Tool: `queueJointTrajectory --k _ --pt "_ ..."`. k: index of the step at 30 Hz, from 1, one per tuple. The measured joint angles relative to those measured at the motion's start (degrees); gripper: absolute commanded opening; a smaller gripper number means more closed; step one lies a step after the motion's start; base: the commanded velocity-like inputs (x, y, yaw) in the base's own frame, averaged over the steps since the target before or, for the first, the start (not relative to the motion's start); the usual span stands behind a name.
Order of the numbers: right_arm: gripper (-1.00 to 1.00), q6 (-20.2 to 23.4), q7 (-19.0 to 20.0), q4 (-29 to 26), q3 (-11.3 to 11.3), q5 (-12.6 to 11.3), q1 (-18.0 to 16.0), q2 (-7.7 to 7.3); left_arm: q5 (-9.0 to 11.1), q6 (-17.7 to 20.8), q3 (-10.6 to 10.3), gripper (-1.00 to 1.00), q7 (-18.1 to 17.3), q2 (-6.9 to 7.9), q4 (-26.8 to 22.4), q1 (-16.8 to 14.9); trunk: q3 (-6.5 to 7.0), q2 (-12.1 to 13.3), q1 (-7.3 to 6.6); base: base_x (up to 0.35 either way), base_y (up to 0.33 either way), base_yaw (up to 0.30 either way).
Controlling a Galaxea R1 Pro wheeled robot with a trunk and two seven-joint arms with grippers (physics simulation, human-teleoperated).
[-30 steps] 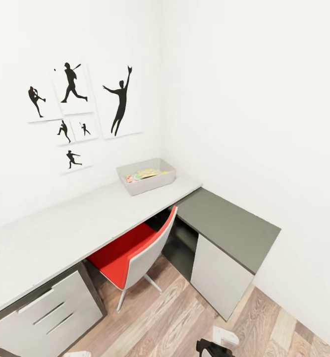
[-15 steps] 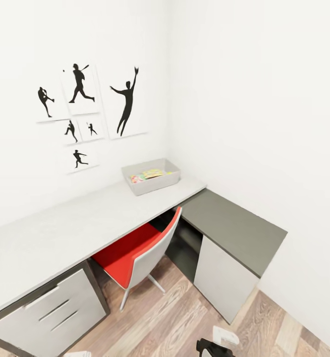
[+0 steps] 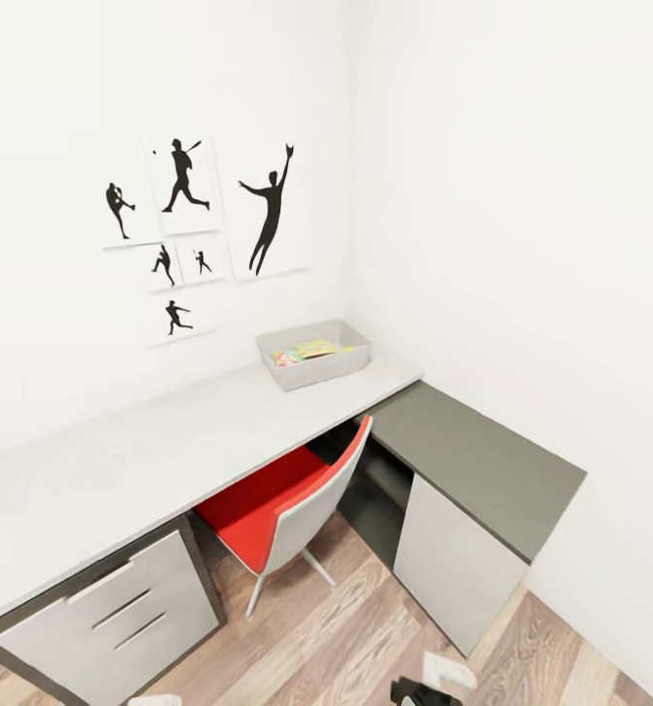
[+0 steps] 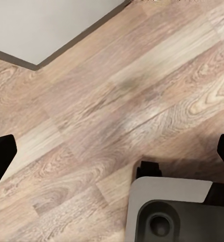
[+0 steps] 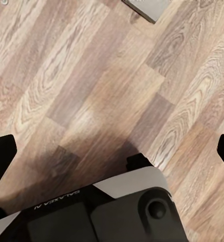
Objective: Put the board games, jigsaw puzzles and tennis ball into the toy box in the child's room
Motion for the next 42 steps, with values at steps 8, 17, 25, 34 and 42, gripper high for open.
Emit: queueJointTrajectory --k 8,17,25,34,42 --pt "1.00 -0.1 0.0 0.1 0.0 0.0 0.0 -0.03 0.0 0.0 0.0 1.00 0.0 -0.02 0.0 0.0 0.71 0.0 0.00 0.000 0.000 0.091" --pt "1.00 -0.1 0.0 0.2 0.0 0.0 0.0 -0.07 0.0 0.0 0.0 1.00 0.0 0.03 -0.1 0.1 1.51 0.0 0.00 0.000 0.000 0.091" --pt "1.00 -0.1 0.8 0.2 0.0 -0.1 0.0 -0.09 0.0 0.0 0.0 1.00 0.0 -0.03 -0.1 0.1 2.23 0.0 0.00 0.000 0.000 0.081" --pt "1.00 0.0 1.0 0.2 0.0 -0.1 0.0 -0.07 0.0 0.0 0.0 1.00 0.0 0.04 0.0 0.1 3.08 0.0 0.00 -0.011 0.006 0.011" --pt "1.00 0.0 1.0 0.2 0.0 -0.1 0.0 -0.01 0.0 0.0 0.0 1.00 -0.1 -0.03 0.0 0.1 3.84 0.0 0.00 -0.039 0.027 0.000"
